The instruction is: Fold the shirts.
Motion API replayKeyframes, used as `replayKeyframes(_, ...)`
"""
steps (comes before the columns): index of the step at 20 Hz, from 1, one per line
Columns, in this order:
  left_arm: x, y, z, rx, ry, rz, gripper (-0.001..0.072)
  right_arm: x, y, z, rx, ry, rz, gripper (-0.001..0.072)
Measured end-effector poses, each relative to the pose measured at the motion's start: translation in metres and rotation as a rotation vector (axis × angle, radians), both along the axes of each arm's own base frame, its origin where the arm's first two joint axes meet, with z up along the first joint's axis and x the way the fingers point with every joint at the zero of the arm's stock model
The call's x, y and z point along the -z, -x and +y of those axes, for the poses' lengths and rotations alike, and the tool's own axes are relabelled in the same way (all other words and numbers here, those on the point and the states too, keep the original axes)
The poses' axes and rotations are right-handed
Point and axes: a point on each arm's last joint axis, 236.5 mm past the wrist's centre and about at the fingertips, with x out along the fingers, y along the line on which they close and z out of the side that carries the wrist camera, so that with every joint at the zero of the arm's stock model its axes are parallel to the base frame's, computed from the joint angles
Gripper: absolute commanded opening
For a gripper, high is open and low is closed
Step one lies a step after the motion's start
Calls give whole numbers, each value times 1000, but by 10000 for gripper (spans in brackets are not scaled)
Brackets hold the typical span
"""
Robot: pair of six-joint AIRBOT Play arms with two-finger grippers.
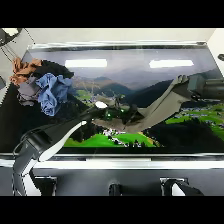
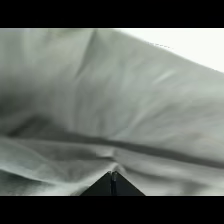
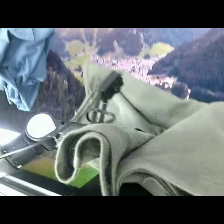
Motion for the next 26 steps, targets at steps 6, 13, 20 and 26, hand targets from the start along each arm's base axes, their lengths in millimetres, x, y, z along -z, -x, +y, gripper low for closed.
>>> replayKeyframes(6, -87, -61, 133, -19, -178, -365, 21, 39, -30, 77, -147, -27, 62, 47)
replayKeyframes(13, -253, -83, 353, -416, -467, -750, 22, 141, -79, 230, -215, -195, 201, 212)
replayKeyframes(20, -312, -36, 400, -517, -540, -856, 23, 192, -101, 281, -121, -308, 269, 695)
replayKeyframes(26, -302, -29, 405, -501, -567, -838, 24, 189, -115, 128, -52, -75, 289, 670)
